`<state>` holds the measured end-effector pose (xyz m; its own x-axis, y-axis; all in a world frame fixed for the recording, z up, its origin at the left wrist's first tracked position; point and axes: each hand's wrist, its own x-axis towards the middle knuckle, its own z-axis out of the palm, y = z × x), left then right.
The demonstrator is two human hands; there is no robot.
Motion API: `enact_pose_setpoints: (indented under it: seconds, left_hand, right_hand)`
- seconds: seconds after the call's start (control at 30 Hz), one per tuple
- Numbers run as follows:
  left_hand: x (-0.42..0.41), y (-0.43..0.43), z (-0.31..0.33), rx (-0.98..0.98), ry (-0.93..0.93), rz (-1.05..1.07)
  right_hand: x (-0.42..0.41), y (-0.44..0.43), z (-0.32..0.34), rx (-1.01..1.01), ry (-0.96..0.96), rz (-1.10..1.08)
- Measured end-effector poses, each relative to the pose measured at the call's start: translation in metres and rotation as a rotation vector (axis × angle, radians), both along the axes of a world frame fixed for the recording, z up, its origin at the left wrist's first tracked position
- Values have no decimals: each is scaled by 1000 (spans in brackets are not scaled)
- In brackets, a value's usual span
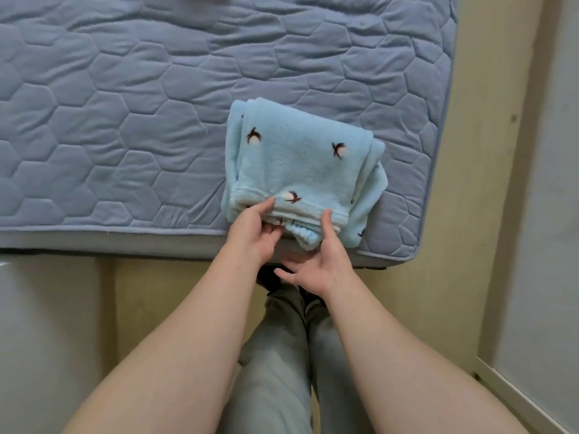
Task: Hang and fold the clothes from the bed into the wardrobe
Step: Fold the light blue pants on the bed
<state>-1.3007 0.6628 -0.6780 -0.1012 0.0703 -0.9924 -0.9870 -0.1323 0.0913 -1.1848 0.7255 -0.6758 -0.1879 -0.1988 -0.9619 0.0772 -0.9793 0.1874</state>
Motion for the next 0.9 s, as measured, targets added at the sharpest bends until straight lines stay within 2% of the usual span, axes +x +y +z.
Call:
enact_pose_setpoints:
  seconds: [0.13, 0.33, 0.6, 0.77, 0.9]
  left_hand:
    - [0, -4, -8, 6, 19, -58]
    - [-16, -3, -17, -142, -63, -367]
    - [-3, -13, 0, -24, 80, -213]
    - [-5, 2, 77, -34, 127, -261]
    - [-9, 16, 177, -97, 131, -503]
  right_hand:
    - [-8, 7, -13, 133, 12, -100]
    - [-11, 13, -26, 148, 29, -189]
    - [-14, 6, -5, 245, 0, -216]
    - [-18, 9, 68, 405, -177, -223]
    - [-1, -4, 162, 434, -305, -261]
